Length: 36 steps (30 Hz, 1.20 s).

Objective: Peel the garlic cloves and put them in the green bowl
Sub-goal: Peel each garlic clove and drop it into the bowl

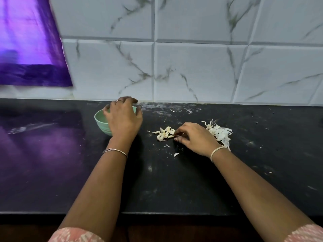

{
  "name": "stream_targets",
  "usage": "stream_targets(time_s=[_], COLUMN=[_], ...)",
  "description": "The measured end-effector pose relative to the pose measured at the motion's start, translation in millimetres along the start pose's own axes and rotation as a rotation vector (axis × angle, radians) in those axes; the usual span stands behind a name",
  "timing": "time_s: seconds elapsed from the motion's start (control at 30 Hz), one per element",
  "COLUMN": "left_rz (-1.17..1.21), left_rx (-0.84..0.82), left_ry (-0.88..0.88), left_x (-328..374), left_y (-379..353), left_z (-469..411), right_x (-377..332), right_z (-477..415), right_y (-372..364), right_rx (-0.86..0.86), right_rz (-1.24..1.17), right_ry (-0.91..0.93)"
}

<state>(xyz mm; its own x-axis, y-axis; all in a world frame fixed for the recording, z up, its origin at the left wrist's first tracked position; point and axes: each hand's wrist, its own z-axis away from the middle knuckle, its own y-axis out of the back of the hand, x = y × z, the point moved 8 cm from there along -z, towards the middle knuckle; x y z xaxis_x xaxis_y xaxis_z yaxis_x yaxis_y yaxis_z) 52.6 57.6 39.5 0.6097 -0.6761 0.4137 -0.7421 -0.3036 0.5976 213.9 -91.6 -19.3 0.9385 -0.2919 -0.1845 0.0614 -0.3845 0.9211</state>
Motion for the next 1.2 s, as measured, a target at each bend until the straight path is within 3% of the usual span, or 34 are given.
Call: stream_targets(time_s=[0.13, 0.53, 0.67, 1.0, 1.2], left_rz=[0.152, 0.203, 0.206, 0.199, 0.085], left_rx=[0.026, -0.533, -0.622, -0.580, -0.571], left_ry=[-0.206, -0.394, -0.385, -0.346, -0.419], left_x=[30.4, 58.8, 61.5, 63.3, 57.9], left_y=[3.3, -65.6, -73.6, -66.3, -65.5], left_z=[11.4, 46.3, 52.1, 51.6, 48.8], right_x=[4.1, 10.7, 13.3, 15.7, 21.1], right_z=[-1.7, -6.4, -4.4, 0.8, 1.6], right_y=[-1.6, -6.7, -2.2, -5.0, -1.8], right_rx=[-0.003, -0.010, 0.011, -0.027, -0.040], right_rz=[-0.032, -0.002, -0.217, -0.882, -0.933], right_ry=[-0.034, -0.066, -0.072, -0.231, -0.282])
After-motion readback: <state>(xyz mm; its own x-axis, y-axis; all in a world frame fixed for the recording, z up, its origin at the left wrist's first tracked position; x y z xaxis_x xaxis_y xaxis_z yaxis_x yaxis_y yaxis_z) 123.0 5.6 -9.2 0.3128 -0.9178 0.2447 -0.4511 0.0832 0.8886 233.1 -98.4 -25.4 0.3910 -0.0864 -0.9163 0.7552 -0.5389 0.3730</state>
